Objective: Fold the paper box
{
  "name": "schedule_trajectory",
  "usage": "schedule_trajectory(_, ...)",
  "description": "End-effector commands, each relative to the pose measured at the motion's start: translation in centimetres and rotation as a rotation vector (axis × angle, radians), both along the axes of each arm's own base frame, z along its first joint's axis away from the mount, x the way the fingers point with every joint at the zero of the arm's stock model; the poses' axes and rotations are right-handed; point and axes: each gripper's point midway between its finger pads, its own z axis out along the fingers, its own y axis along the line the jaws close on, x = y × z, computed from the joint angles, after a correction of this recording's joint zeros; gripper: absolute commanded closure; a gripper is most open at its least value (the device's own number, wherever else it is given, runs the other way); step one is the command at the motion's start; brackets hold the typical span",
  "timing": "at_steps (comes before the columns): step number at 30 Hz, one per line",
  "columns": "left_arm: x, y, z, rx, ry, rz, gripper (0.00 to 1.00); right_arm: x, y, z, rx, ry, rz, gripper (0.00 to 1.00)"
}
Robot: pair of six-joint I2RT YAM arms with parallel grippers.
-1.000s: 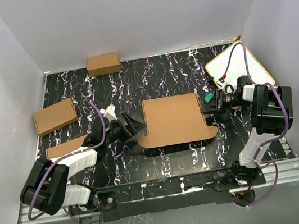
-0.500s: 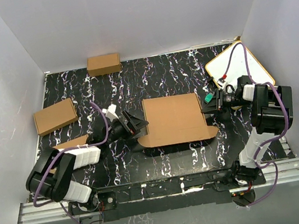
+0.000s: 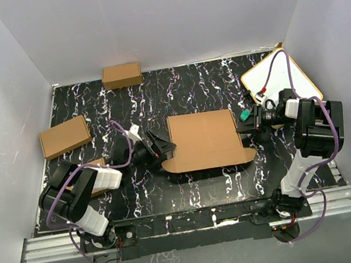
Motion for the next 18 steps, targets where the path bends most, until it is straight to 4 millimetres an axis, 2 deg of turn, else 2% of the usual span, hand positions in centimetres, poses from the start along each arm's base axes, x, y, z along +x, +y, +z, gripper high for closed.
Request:
schedule_trajectory(1, 0.4, -1.0, 1.0, -0.045, -0.023, -0.012, 0.03, 0.6, -2.4, -3.4, -0.188, 0.001, -0.021, 0.82)
schedule_trajectory(13, 0.6, -2.3, 0.9, -0.077, -0.017, 0.009, 0.04, 0.6, -2.3, -3.4, -0.176, 0.004, -0.014, 0.83)
schedule_trajectory(18, 0.5, -2.6, 0.7, -0.111, -0.004, 0.019, 0.15, 0.6, -2.2, -3.4, -0.170, 0.005, -0.011, 0.82)
